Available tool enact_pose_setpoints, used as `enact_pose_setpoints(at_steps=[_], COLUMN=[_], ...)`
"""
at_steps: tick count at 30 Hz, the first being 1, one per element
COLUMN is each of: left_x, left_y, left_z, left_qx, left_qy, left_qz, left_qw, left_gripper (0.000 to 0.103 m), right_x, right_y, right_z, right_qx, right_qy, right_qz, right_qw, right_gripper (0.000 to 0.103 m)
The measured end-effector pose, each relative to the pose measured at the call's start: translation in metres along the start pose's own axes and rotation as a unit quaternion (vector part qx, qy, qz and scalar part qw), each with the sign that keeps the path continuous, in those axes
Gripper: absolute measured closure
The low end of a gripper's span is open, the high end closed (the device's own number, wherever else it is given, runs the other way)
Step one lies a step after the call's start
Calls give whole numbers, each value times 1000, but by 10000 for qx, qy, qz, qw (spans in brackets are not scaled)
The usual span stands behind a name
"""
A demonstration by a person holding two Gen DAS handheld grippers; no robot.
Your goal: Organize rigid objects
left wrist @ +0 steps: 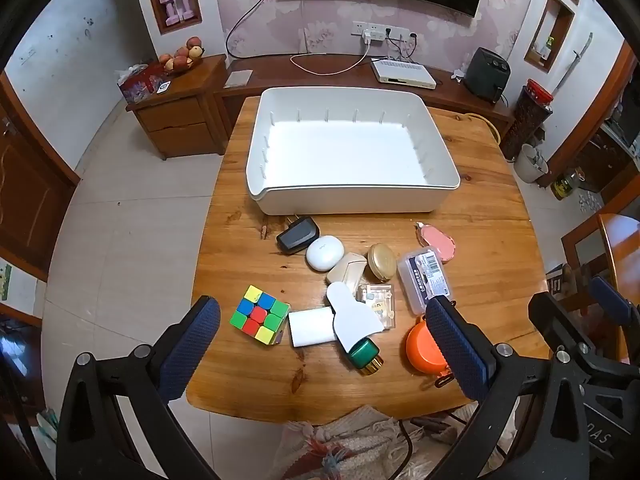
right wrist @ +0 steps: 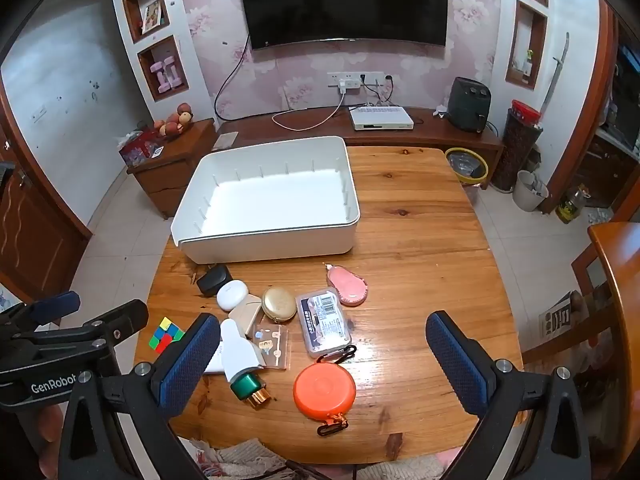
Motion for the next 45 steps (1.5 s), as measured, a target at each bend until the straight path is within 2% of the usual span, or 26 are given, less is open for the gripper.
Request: enact_pose_setpoints(at_steps=[23, 45], left_x=[1, 6], left_y=[-1, -7], left_z=[1, -5], left_qx=[12, -52], left_qy=[-59, -154], left_qz=[29, 93], left_qw=[10000, 9998], left_gripper=[1, 1], right_x=[-2, 8], right_y=[-3, -11], right_z=[1, -6], right_qx=[-11, -77], right_qy=[-1, -153], right_qz=[-48, 77], right_qw=[10000, 9998], right_gripper=[0, 0])
Point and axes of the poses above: each gripper's, at about its wrist camera, not at the fingertips, and x roughly against the way its jaws point, y to its left, z to its underside, the point moved 6 cm from there along -x, roughly the way its jaws point, and after that the axes turned 1 degree about z, right-handed, at the moved point
